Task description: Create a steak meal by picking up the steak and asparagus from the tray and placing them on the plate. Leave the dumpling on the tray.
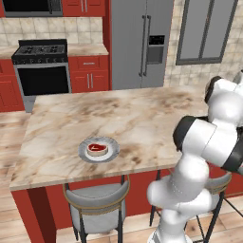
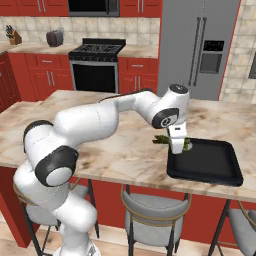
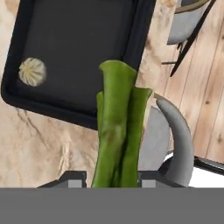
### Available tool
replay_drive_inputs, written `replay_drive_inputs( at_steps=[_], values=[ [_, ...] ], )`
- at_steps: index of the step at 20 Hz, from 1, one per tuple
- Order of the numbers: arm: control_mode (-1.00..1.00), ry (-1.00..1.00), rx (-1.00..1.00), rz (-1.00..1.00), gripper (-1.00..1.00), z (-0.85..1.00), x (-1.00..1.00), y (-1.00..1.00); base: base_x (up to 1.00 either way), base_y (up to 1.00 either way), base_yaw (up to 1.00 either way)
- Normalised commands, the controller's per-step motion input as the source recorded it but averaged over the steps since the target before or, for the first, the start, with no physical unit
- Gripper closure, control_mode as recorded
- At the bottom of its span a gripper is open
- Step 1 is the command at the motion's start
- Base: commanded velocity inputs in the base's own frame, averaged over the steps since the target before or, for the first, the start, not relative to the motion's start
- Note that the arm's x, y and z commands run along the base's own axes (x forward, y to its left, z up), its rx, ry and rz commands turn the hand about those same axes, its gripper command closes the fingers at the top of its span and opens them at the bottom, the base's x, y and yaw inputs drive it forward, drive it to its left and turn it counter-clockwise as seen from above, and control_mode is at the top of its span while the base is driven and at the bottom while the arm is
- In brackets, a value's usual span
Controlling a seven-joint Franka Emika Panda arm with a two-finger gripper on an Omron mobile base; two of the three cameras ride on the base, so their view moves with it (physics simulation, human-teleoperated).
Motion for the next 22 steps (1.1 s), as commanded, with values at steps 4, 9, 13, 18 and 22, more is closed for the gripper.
replay_drive_inputs(
  at_steps=[4,9,13,18,22],
  values=[
    [-1.00,-0.29,-0.19,0.00,1.00,0.67,-0.29,1.00,0.00,0.00,0.00],
    [-1.00,-0.23,-0.19,0.15,1.00,0.78,-0.06,1.00,0.00,0.00,0.00],
    [-1.00,-0.24,-0.17,0.31,1.00,0.35,0.00,0.99,0.00,0.00,0.00],
    [-1.00,-0.20,-0.12,0.44,1.00,0.15,0.00,0.76,0.00,0.00,0.00],
    [-1.00,-0.03,-0.02,0.54,1.00,0.29,0.06,0.50,0.00,0.00,0.00]
  ],
)
